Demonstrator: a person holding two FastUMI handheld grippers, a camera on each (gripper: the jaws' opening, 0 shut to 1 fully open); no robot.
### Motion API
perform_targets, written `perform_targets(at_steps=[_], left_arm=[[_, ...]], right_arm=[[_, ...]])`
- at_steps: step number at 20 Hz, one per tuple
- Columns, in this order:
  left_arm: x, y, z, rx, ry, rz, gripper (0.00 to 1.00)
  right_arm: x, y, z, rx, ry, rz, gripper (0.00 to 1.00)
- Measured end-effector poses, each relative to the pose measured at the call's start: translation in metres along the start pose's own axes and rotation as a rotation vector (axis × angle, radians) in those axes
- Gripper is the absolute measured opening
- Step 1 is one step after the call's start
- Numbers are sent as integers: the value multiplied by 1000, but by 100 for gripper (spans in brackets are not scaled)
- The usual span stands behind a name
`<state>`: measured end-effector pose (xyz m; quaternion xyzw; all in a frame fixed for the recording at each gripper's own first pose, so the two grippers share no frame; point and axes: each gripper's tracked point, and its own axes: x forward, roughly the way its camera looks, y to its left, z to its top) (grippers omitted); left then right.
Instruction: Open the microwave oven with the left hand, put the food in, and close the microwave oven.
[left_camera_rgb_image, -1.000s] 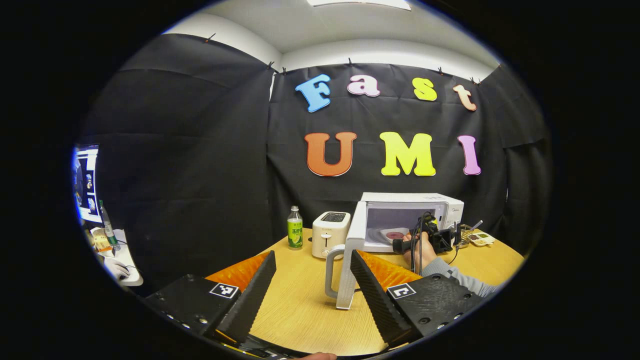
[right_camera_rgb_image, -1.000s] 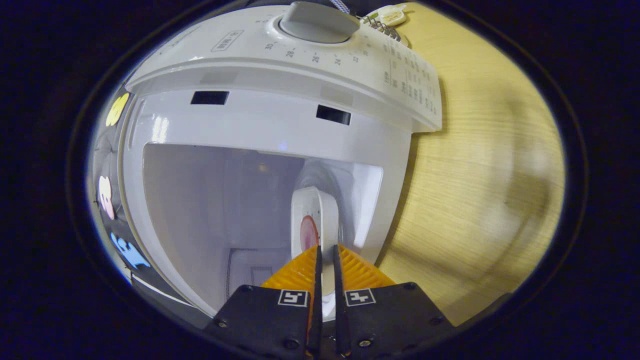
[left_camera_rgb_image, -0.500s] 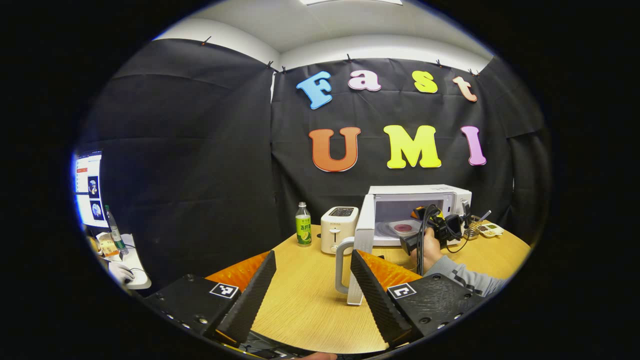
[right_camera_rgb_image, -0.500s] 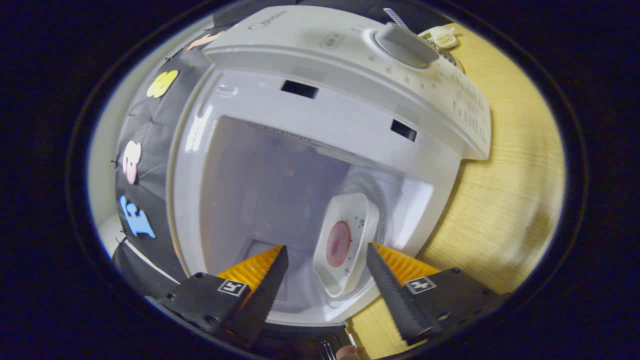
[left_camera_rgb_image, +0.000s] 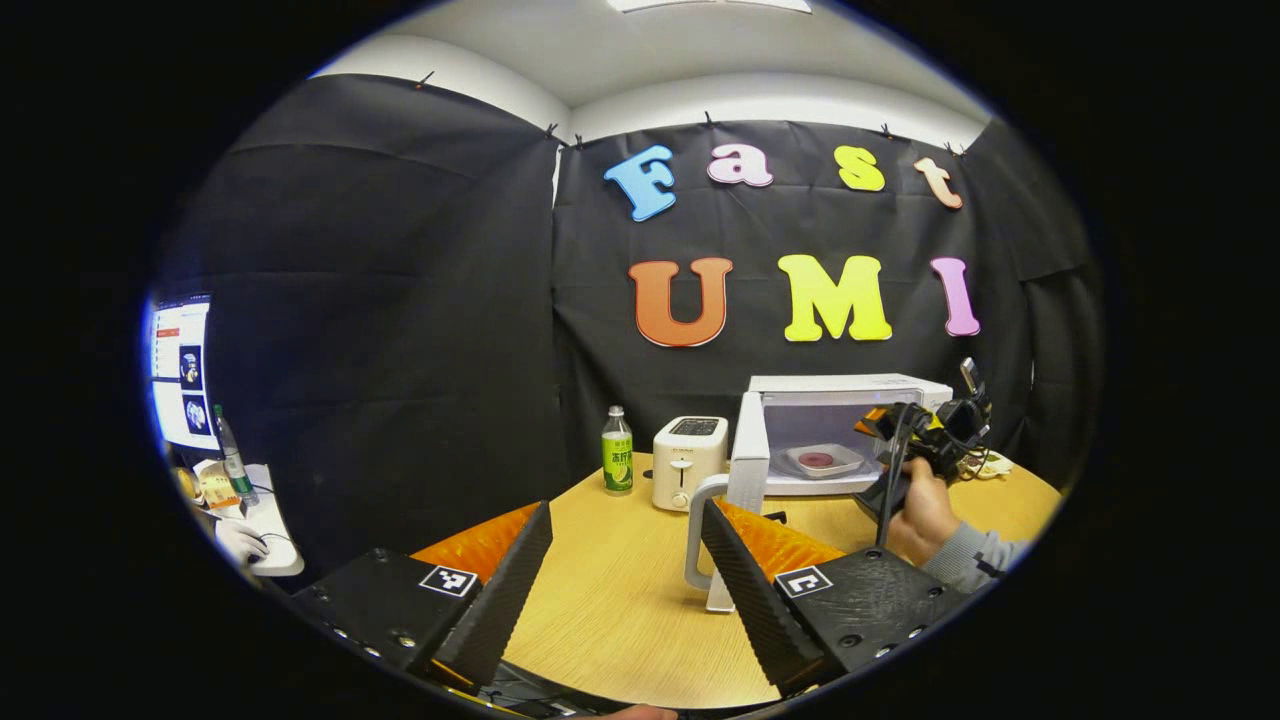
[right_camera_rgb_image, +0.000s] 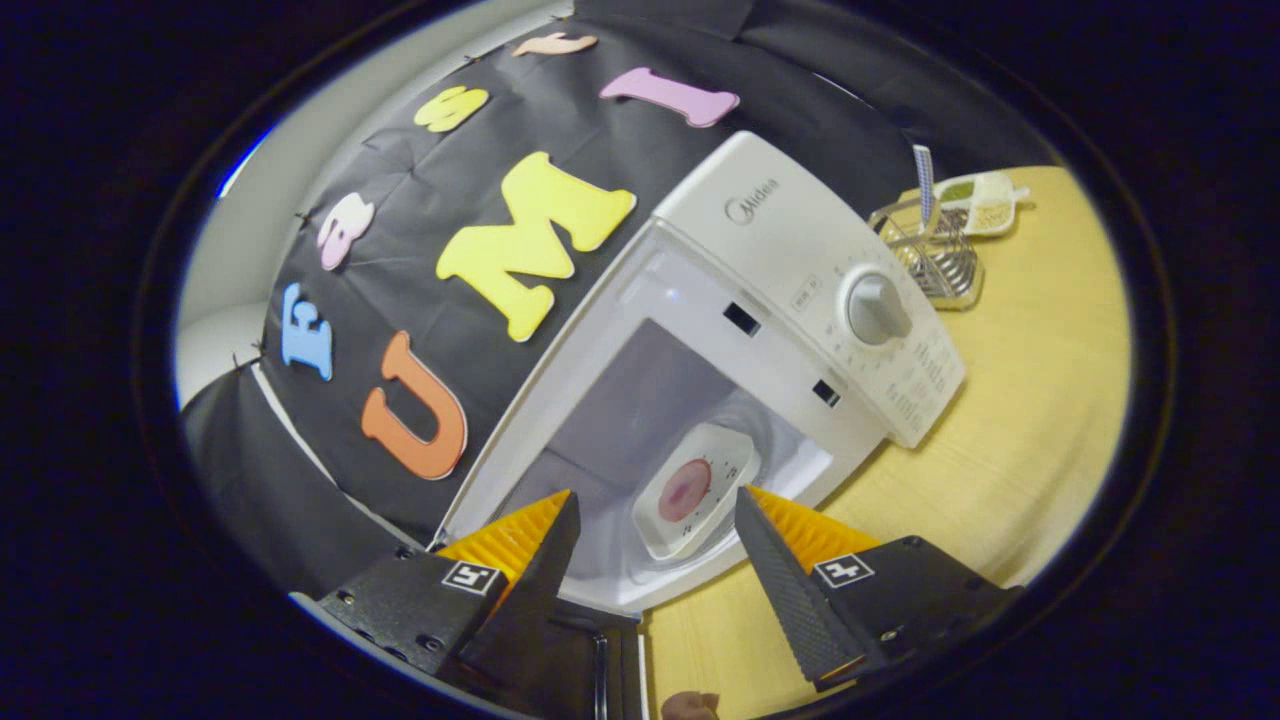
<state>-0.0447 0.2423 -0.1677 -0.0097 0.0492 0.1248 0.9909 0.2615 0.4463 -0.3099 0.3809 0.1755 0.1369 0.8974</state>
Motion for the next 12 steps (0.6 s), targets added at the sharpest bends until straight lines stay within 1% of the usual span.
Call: perform_targets(at_steps=[2,6,9,12], left_arm=[[-1,2,2,-1,-6,4,92],[-2,5,10,-4,-25,0,92],[-8,8,14,7,-36,-12,92],[-8,21,21,8,-56,10,92]], right_arm=[[-31,12,16,-98,-2,46,99],[-108,31,64,-274,-53,118,99],[-173,39,102,-398,-112,142,99],[-234,43,138,-492,-186,158,99]])
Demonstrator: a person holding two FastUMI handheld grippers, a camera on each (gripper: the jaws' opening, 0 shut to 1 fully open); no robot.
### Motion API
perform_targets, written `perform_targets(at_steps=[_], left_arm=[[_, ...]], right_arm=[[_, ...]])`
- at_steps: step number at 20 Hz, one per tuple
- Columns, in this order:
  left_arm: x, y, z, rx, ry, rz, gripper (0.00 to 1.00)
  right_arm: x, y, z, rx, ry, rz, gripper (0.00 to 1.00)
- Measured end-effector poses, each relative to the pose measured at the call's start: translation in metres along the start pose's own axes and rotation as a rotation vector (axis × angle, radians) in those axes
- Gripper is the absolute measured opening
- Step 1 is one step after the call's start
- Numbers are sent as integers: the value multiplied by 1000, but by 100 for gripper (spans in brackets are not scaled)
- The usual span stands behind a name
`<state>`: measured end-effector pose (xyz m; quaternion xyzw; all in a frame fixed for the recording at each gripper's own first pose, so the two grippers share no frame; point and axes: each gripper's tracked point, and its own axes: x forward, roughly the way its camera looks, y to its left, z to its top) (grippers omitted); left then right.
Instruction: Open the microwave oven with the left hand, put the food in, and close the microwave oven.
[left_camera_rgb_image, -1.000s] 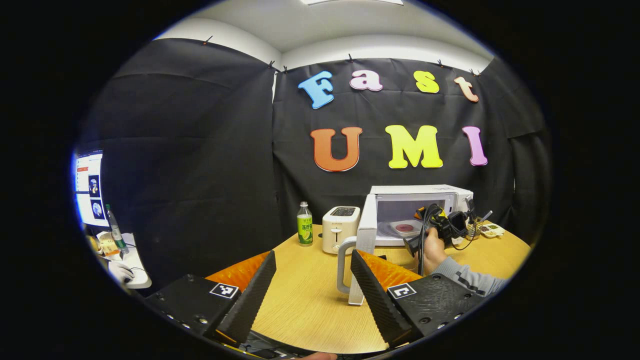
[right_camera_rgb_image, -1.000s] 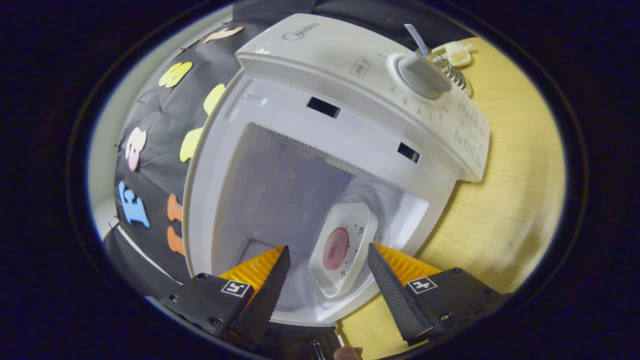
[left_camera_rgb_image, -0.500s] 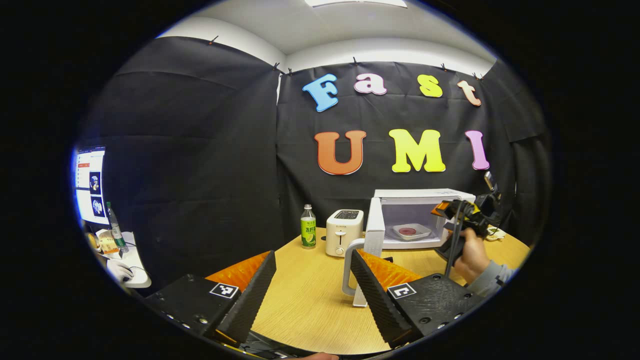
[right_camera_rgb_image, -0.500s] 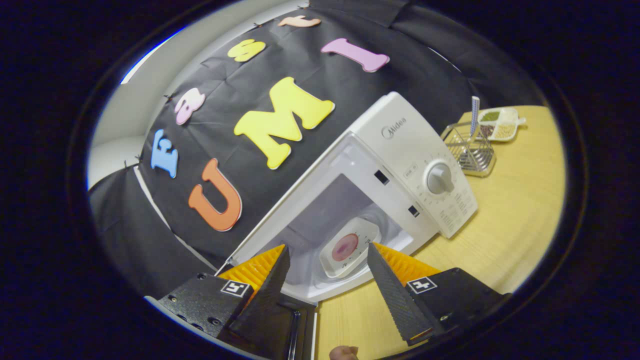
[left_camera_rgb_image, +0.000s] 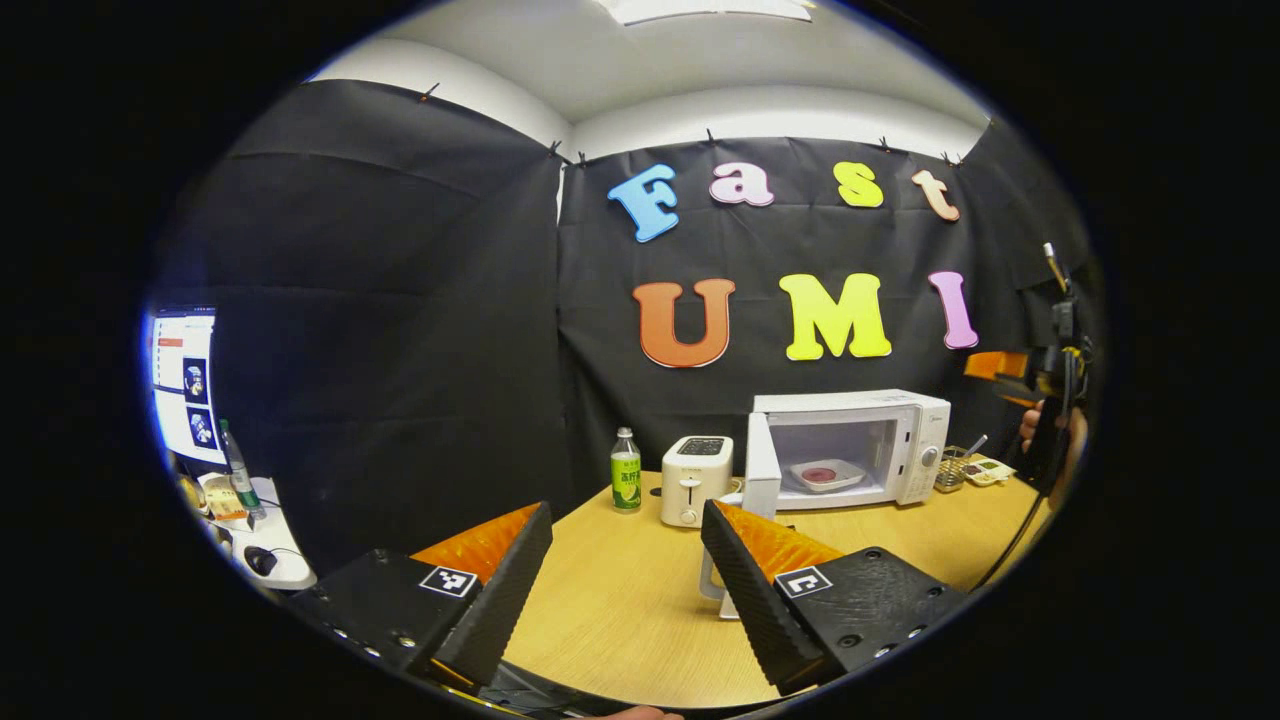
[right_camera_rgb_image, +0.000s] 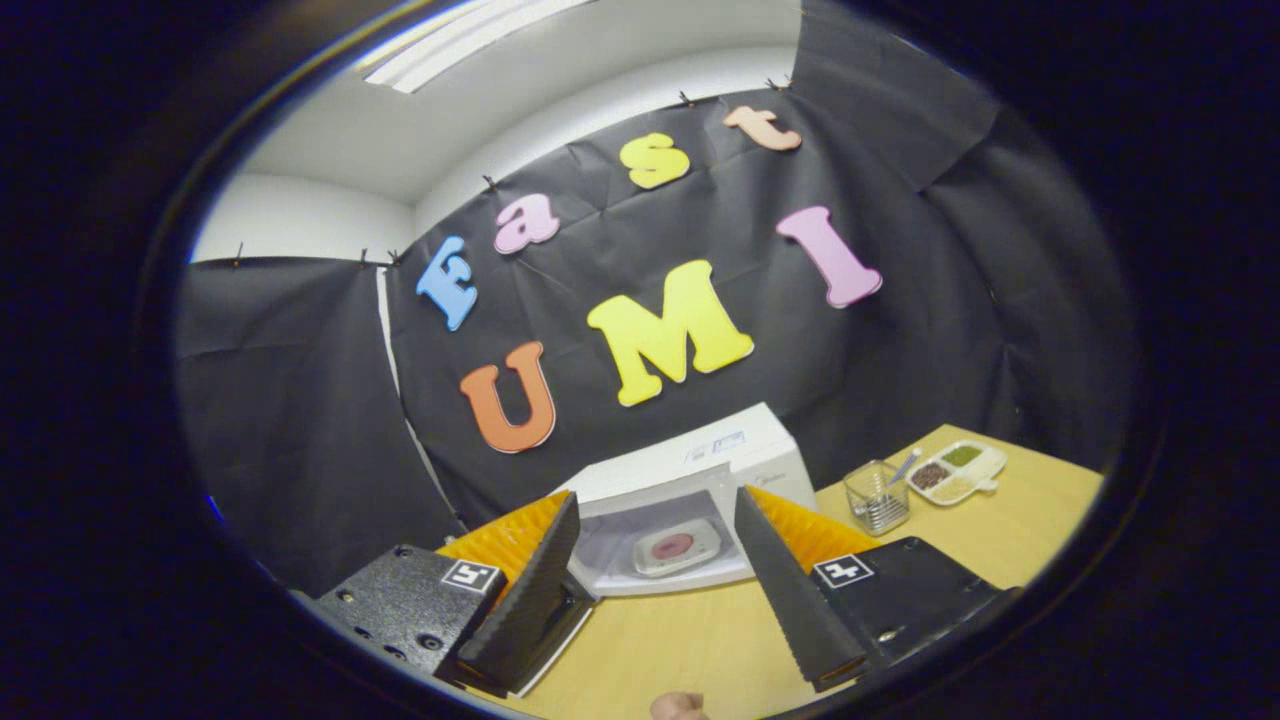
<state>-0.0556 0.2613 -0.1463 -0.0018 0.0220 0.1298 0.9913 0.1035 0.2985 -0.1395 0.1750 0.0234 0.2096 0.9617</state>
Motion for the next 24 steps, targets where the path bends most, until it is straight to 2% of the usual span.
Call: perform_targets(at_steps=[3,5,6,8,9,10,11,12,14,17,19,20,21,22,23,24], left_arm=[[-1,4,-1,-20,-14,-3,92],[2,1,-4,-31,-14,-23,92],[2,2,-3,-35,-22,-23,74],[12,3,-13,-38,-6,-18,65],[18,5,-19,-36,6,-5,45],[24,4,-24,-29,17,-11,43],[30,0,-27,-24,15,-15,23],[36,0,-28,-19,14,-13,19],[50,-10,-40,-27,34,-51,0],[80,-17,-55,-15,28,-73,2],[100,-23,-73,-2,56,-93,19],[106,-27,-82,-6,74,-110,2],[113,-32,-88,-18,87,-130,2],[119,-37,-95,-32,105,-155,2],[123,-39,-98,-39,109,-163,2],[127,-43,-104,-42,120,-180,2]], right_arm=[[-52,10,28,-124,-28,53,98],[-80,0,46,-194,-50,28,99],[-92,-3,53,-227,-54,8,99],[-112,-5,63,-276,-72,-2,99],[-120,-5,65,-285,-68,4,99],[-127,-2,63,-285,-54,17,99],[-134,-2,59,-284,-35,32,99],[-139,-2,57,-280,-18,48,99],[-148,-4,58,-275,8,64,100],[-156,-12,64,-273,21,49,100],[-159,-18,68,-267,31,25,100],[-161,-19,69,-256,37,25,100],[-162,-17,70,-240,45,30,90],[-166,-15,72,-225,50,39,100],[-169,-13,75,-217,52,48,90],[-172,-13,80,-216,48,48,90]])
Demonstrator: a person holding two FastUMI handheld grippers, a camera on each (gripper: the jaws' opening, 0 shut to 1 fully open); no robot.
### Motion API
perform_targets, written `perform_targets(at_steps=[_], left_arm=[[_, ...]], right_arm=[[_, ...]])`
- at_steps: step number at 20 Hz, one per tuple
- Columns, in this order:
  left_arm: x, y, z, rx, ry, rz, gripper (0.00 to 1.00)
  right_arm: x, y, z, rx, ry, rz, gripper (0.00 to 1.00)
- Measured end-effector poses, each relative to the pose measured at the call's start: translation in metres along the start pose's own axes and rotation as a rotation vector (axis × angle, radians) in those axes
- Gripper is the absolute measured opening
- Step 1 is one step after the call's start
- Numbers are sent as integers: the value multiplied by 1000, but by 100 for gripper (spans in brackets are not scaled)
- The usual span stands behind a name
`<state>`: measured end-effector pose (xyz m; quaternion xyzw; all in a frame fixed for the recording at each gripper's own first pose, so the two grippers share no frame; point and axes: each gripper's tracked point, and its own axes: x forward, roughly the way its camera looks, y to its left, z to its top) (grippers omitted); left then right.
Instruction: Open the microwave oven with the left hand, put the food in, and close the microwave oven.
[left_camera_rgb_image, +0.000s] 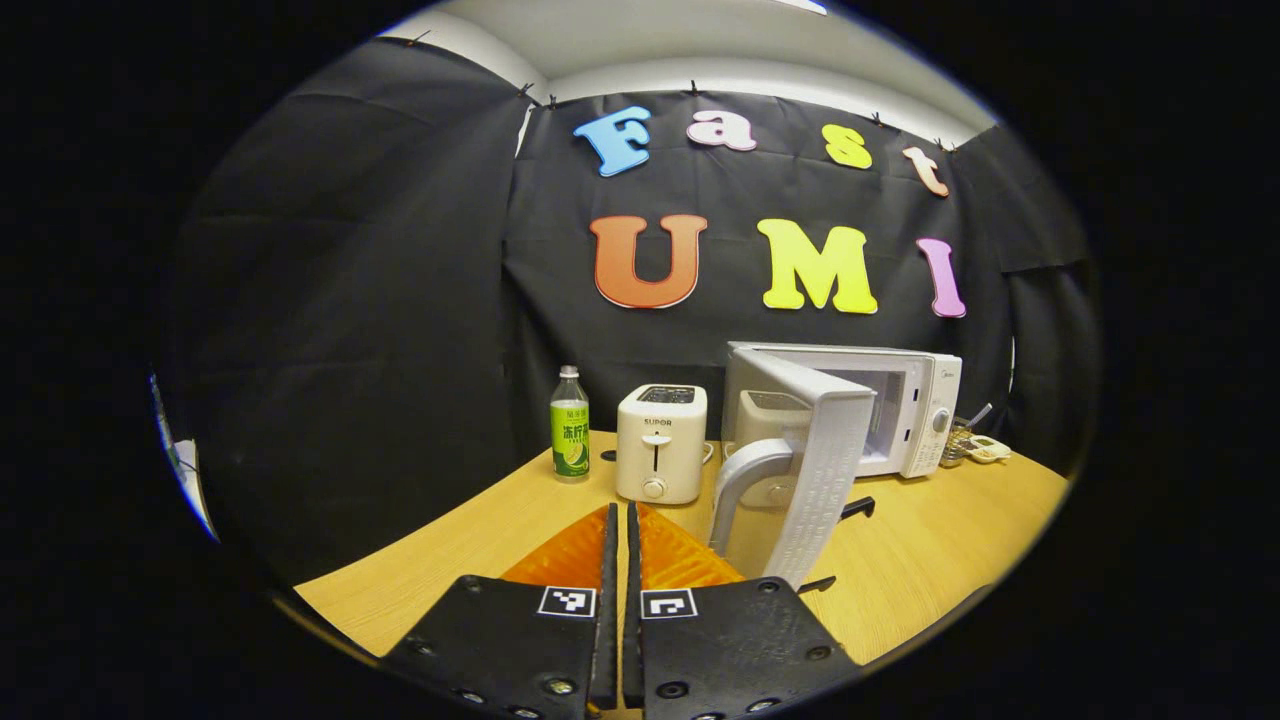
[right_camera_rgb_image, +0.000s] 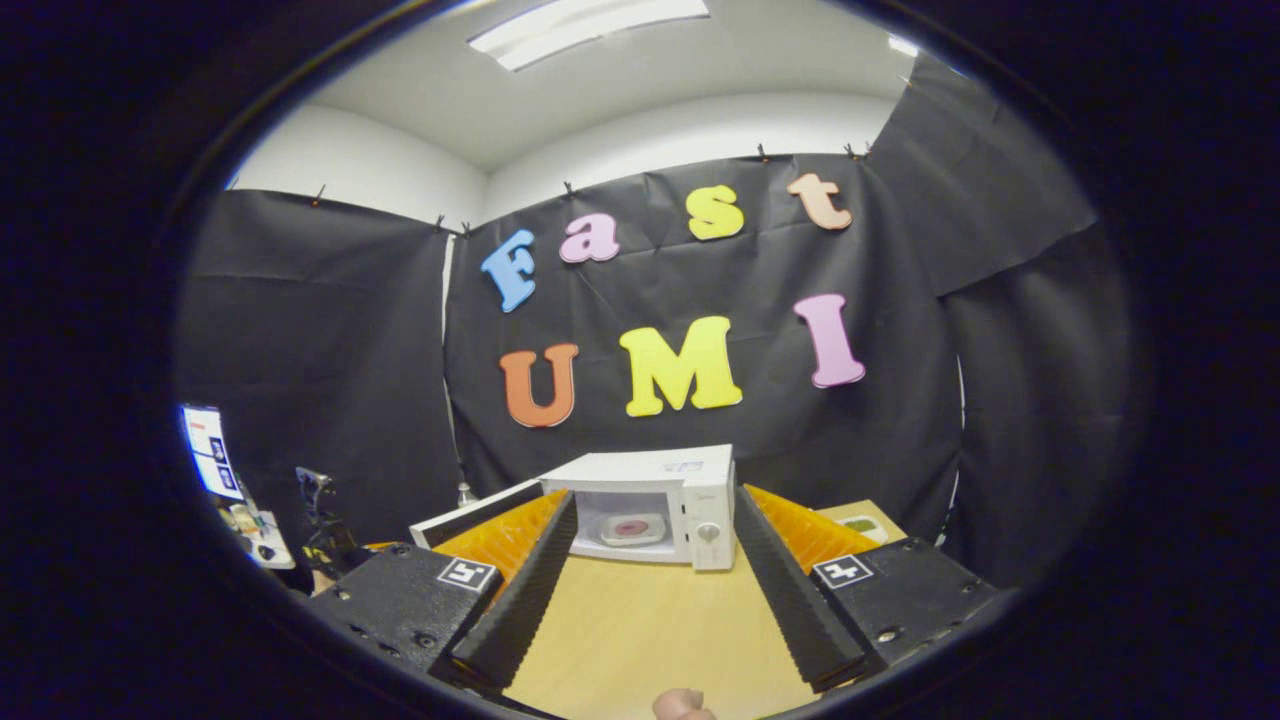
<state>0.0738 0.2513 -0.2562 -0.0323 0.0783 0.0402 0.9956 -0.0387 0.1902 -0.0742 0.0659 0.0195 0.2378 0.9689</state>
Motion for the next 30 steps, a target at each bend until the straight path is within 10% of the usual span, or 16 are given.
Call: perform_targets(at_steps=[30], left_arm=[[50,-207,-9,41,-10,-417,10]], right_arm=[[-55,-74,43,-48,-72,-126,100]])
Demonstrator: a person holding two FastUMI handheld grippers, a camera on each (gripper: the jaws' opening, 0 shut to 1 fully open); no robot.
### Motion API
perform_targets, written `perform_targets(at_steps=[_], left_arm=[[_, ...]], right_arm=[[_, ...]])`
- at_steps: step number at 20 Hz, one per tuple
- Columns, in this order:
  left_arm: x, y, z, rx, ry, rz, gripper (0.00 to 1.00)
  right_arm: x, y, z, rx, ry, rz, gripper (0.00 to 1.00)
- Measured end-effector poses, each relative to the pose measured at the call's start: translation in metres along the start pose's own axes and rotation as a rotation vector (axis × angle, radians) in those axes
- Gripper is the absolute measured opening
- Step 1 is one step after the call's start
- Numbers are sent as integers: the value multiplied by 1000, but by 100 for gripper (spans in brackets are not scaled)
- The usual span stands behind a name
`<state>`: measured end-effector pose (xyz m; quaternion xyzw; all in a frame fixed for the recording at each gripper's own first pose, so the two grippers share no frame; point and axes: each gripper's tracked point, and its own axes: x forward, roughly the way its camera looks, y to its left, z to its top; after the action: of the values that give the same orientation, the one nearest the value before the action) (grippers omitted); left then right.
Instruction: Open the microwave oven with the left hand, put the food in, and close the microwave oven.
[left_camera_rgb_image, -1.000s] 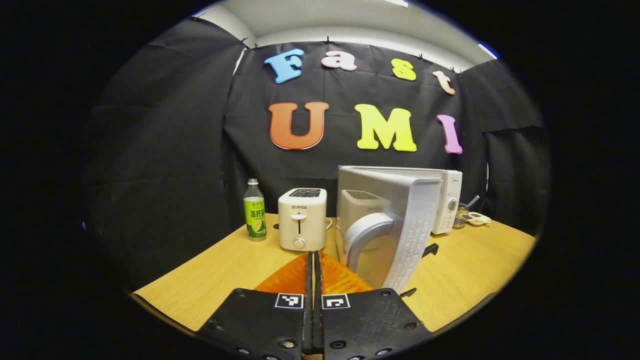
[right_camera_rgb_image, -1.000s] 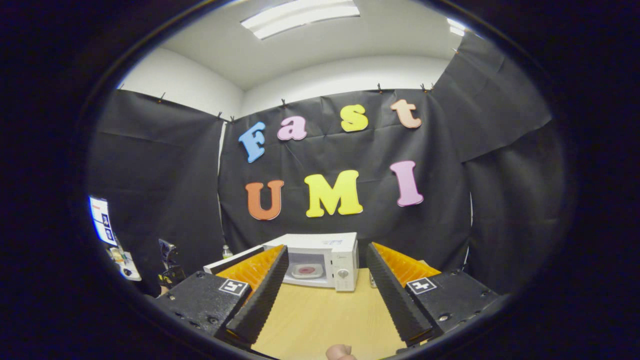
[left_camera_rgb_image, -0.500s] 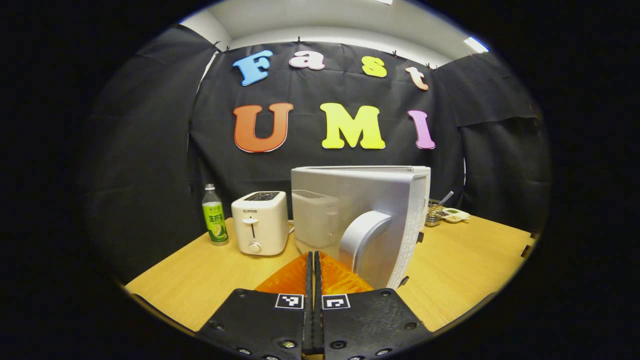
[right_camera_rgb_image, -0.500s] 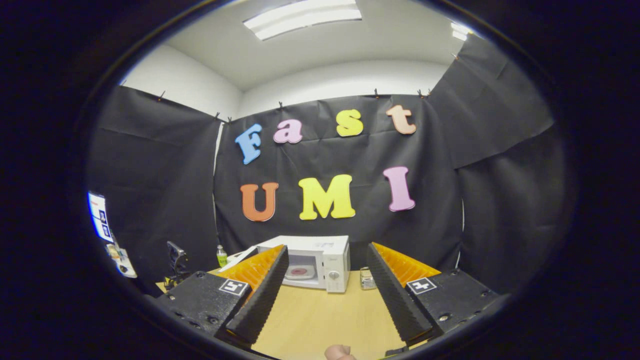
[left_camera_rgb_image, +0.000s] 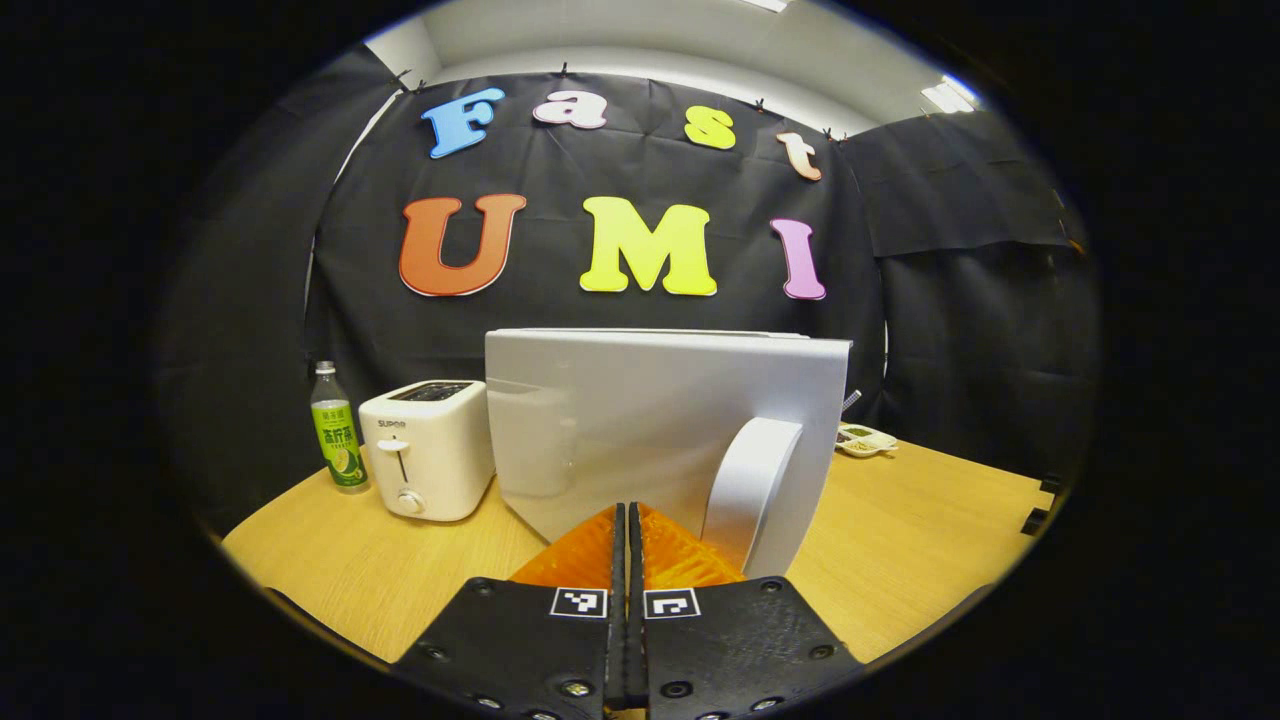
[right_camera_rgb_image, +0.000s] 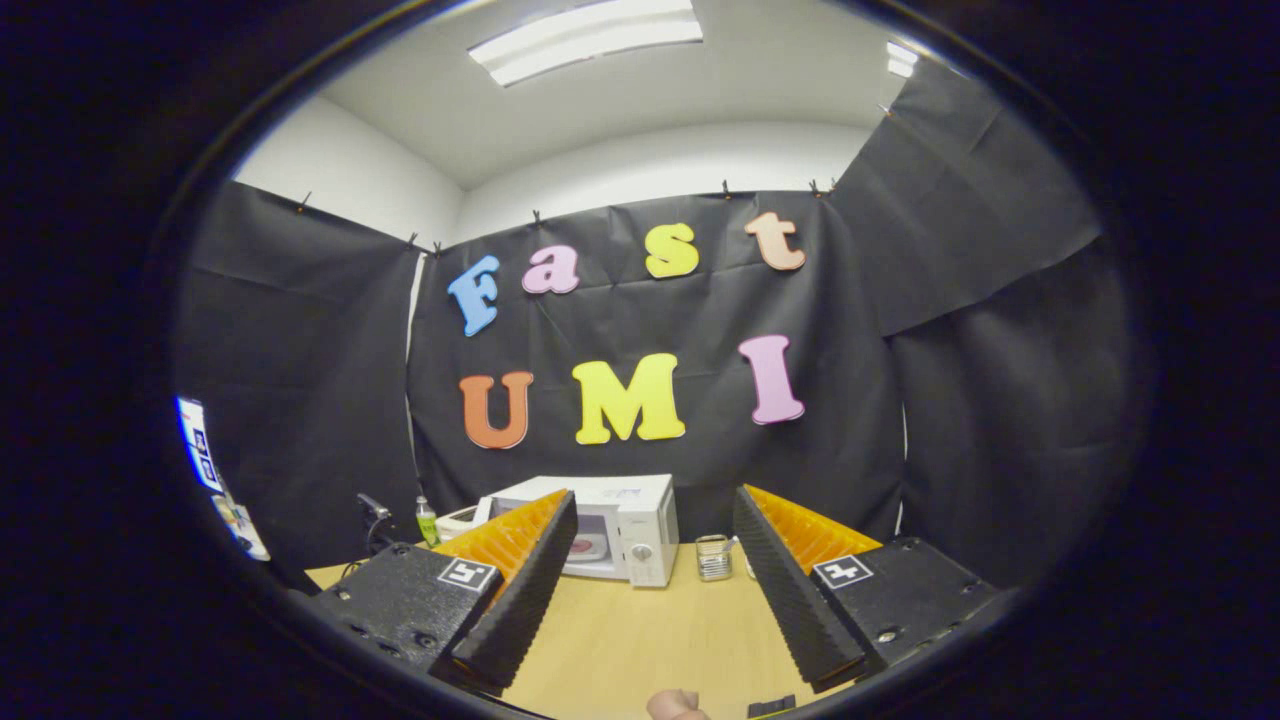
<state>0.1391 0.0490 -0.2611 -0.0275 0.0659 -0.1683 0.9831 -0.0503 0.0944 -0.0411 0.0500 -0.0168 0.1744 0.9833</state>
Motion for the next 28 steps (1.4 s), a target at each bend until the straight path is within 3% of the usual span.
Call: perform_targets(at_steps=[1,4,5,15,25,28], left_arm=[[5,-5,2,-5,-7,-11,0],[27,-16,6,-22,-15,-31,0],[32,-21,7,-21,-14,-37,0],[88,-56,4,14,27,-51,0],[148,-91,13,-75,72,-76,0],[165,-95,20,-61,62,-70,0]], right_arm=[[1,-3,-1,-4,4,-6,90],[1,-7,2,-10,-2,-5,90],[2,-9,3,-14,-2,-8,100],[31,-31,3,-9,20,-16,100],[77,-52,-15,20,67,9,100],[90,-57,-22,27,78,18,100]])
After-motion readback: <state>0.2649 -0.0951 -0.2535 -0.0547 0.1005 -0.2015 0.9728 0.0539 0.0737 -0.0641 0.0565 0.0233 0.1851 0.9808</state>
